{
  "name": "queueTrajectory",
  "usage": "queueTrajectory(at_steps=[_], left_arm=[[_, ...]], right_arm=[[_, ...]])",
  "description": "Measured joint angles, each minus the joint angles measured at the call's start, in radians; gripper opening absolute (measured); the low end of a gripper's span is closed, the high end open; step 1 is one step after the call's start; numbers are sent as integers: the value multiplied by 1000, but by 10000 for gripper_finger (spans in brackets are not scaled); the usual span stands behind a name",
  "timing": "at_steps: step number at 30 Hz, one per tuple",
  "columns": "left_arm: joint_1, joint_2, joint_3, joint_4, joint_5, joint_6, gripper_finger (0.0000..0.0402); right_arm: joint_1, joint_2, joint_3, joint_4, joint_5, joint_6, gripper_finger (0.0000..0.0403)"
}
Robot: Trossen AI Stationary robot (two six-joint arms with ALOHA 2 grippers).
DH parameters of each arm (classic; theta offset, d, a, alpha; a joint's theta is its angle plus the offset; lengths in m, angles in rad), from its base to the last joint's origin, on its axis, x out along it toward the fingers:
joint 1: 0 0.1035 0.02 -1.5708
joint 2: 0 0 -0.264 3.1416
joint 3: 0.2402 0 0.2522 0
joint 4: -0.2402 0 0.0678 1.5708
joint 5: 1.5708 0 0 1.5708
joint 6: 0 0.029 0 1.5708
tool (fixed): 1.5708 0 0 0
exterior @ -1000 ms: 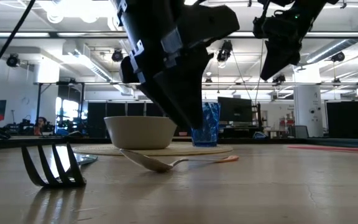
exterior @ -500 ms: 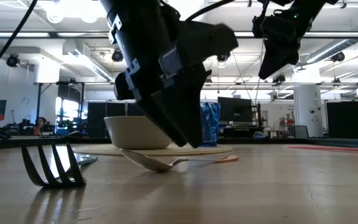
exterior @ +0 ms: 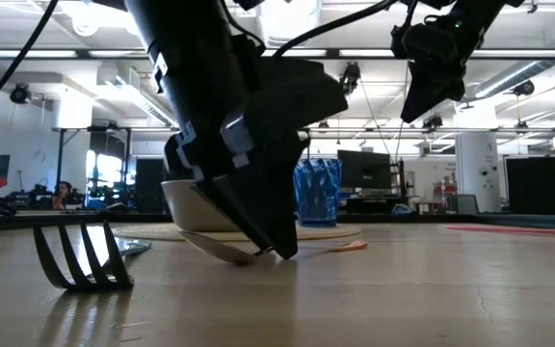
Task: Pick & Place Utensil
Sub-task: Put the orange spoon into the gray bowl
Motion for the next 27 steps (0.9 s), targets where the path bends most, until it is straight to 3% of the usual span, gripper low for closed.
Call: queueTrajectory(at_steps=[8,19,27], left_arm=[[0,-6,-36,9,-1,-24,140],[2,-5,-38,-8,28,34,16],[2,-10,-39,-8,42,54,5]], right_arm=[[0,0,0,0,0,-1,79],[0,0,0,0,0,-12,86],[0,0,0,0,0,-8,69]])
